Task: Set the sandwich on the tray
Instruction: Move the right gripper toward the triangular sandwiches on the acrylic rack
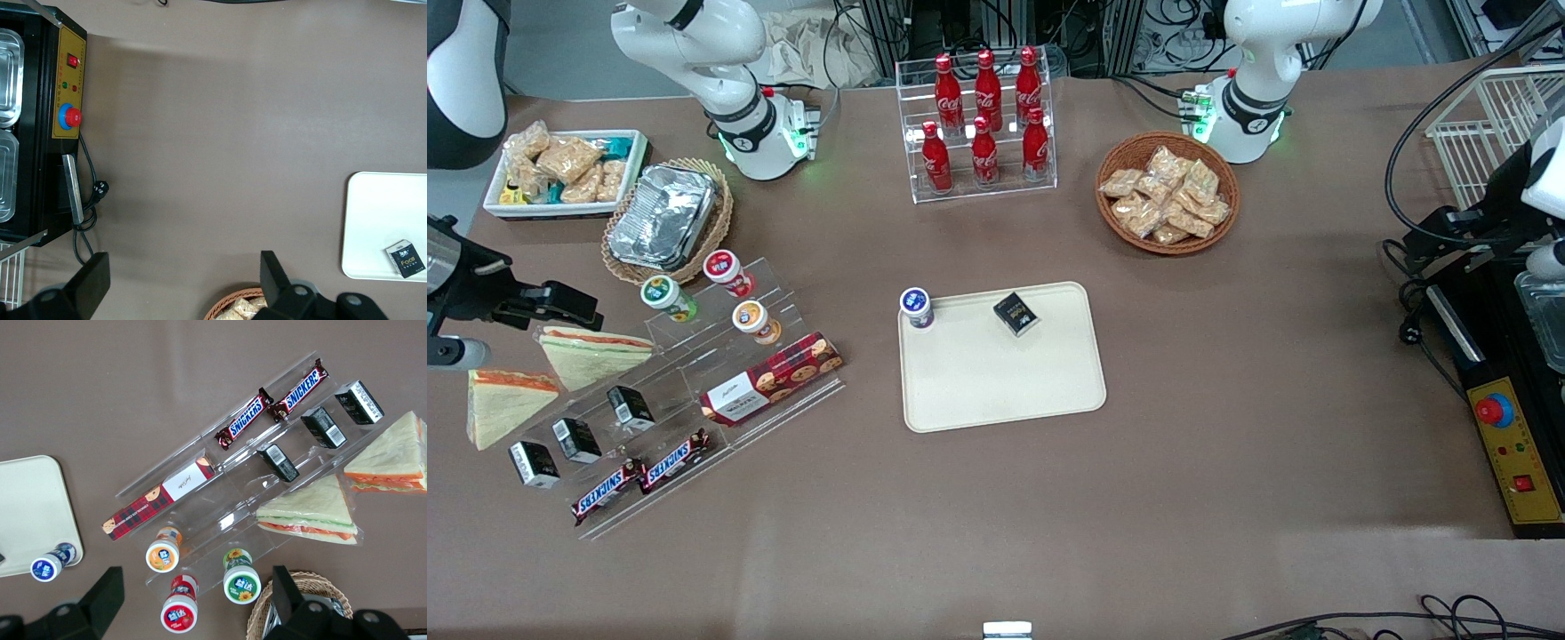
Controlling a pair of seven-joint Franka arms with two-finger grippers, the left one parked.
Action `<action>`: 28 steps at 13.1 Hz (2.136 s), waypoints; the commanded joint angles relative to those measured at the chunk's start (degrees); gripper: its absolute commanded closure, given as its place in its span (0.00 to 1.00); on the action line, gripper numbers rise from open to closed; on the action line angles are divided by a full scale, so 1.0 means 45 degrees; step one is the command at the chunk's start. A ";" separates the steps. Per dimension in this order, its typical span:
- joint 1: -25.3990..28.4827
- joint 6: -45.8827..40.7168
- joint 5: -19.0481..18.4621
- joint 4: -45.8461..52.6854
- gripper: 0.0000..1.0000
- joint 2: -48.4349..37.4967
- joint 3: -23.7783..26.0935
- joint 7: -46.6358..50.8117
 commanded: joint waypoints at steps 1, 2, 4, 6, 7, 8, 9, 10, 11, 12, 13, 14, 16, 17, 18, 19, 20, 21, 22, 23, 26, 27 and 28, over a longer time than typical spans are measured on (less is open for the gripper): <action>0.0010 -0.0240 -0.0095 0.0093 0.01 -0.0331 -0.0038 -0.0096; 0.0010 -0.0085 -0.0192 0.0112 0.01 -0.0314 -0.0038 -0.0096; 0.0029 0.0479 -0.1009 0.0132 0.01 -0.0275 -0.0038 0.0079; -0.0125 0.0521 -0.1072 0.0112 0.01 -0.0158 -0.0076 0.0526; -0.0146 0.0560 -0.1130 0.0132 0.01 -0.0060 -0.0154 0.1051; -0.0146 0.0599 -0.1266 0.0151 0.01 0.0076 -0.0425 0.1462; -0.0146 0.0638 -0.1441 0.0171 0.01 0.0174 -0.0680 0.1873; -0.0146 0.0658 -0.1520 0.0171 0.01 0.0272 -0.0991 0.2515; -0.0146 0.0697 -0.1521 0.0171 0.01 0.0311 -0.1362 0.3430; -0.0146 0.0891 -0.1521 0.0171 0.01 0.0389 -0.1694 0.4309; -0.0146 0.1105 -0.1502 0.0171 0.01 0.0544 -0.2065 0.5072; -0.0146 0.1340 -0.1424 0.0171 0.01 0.0720 -0.2552 0.5834; -0.0165 0.1906 -0.1132 0.0171 0.01 0.1208 -0.3238 0.6969; -0.0282 0.2140 -0.0763 0.0171 0.01 0.1423 -0.3531 0.7438; -0.0476 0.2433 -0.0450 0.0171 0.01 0.1599 -0.3611 0.7946; -0.0768 0.2745 -0.0350 0.0151 0.01 0.1794 -0.3592 0.8241; -0.0887 0.2961 -0.0175 0.0151 0.01 0.2047 -0.3592 0.8263; -0.1101 0.3137 0.0078 0.0132 0.01 0.2263 -0.3612 0.8205; -0.1470 0.3332 0.0390 0.0093 0.01 0.2439 -0.3592 0.8224; -0.1745 0.3431 0.0664 0.0073 0.01 0.2653 -0.3592 0.8186; -0.2293 0.3763 0.1231 -0.0044 0.02 0.3259 -0.3592 0.8069; -0.2430 0.3783 0.1330 -0.0063 0.02 0.3416 -0.3573 0.7971; -0.2470 0.3938 0.1350 -0.0180 0.02 0.3475 -0.3573 0.7874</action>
